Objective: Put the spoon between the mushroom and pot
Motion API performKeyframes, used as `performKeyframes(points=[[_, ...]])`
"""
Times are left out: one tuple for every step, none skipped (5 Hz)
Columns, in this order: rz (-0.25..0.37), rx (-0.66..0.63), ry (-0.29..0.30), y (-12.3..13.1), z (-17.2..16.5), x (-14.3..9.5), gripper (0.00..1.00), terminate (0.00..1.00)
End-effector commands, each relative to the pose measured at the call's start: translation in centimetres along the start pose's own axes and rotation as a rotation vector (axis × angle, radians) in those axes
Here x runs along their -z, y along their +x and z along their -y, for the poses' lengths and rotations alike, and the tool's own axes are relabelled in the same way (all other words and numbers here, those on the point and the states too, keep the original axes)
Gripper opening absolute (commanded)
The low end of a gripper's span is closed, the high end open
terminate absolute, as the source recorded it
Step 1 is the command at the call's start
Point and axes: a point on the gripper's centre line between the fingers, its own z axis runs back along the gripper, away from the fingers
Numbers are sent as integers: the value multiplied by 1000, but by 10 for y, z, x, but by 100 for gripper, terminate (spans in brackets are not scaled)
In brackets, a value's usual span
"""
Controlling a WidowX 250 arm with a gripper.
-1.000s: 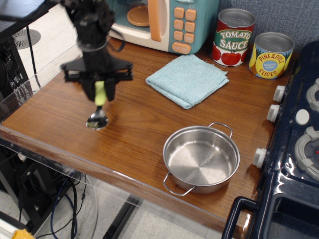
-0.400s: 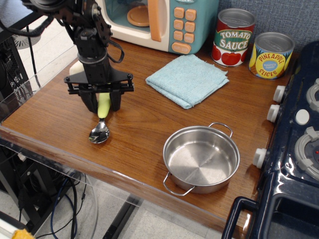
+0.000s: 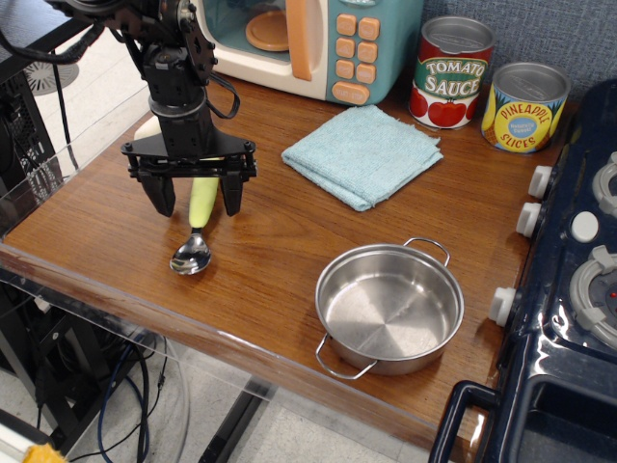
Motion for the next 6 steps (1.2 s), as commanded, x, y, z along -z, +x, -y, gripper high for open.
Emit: performKeyframes(points=[[113, 38, 5, 6, 12, -51, 100, 0], [180, 47, -1, 11, 17, -73, 100, 0], [180, 47, -1, 11, 17, -73, 100, 0], [180, 47, -1, 11, 17, -73, 100, 0], [180, 47, -1, 11, 17, -73, 100, 0], [180, 47, -1, 11, 17, -73, 100, 100]])
